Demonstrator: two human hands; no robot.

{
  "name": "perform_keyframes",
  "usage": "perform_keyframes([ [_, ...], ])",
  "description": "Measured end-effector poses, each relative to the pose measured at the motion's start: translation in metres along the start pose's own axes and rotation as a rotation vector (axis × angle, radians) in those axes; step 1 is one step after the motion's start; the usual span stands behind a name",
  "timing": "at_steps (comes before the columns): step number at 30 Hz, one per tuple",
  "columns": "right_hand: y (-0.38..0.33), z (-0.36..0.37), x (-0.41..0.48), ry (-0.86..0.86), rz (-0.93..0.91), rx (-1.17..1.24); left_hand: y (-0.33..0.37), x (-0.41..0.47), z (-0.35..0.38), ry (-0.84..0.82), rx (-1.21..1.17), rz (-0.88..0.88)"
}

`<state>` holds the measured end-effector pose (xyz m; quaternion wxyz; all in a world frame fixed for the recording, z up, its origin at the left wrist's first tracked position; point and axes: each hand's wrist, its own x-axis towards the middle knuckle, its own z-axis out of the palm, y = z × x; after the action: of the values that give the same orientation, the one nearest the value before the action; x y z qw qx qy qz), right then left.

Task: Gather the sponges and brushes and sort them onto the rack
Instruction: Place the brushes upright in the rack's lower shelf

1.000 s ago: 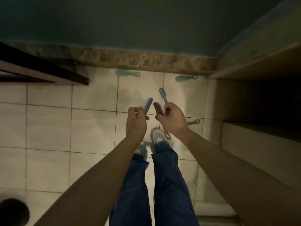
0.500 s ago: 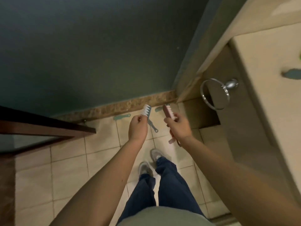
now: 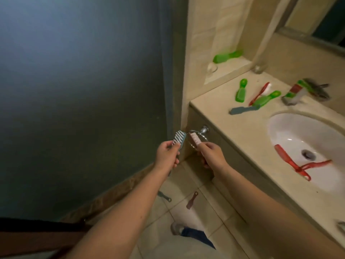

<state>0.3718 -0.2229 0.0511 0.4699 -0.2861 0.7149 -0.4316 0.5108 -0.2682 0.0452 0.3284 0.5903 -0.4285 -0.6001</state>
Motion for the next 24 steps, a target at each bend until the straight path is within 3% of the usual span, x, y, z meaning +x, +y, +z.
perform_keyframes([
  [10, -0.009, -0.109, -0.049, 0.366, -0.035, 0.164, 0.053, -0.040, 0.097, -0.343, 0.216, 0.143],
  [24, 0.028, -0.278, -0.105, 0.797, -0.077, 0.408, 0.050, -0.113, 0.289, -0.718, 0.308, 0.221],
])
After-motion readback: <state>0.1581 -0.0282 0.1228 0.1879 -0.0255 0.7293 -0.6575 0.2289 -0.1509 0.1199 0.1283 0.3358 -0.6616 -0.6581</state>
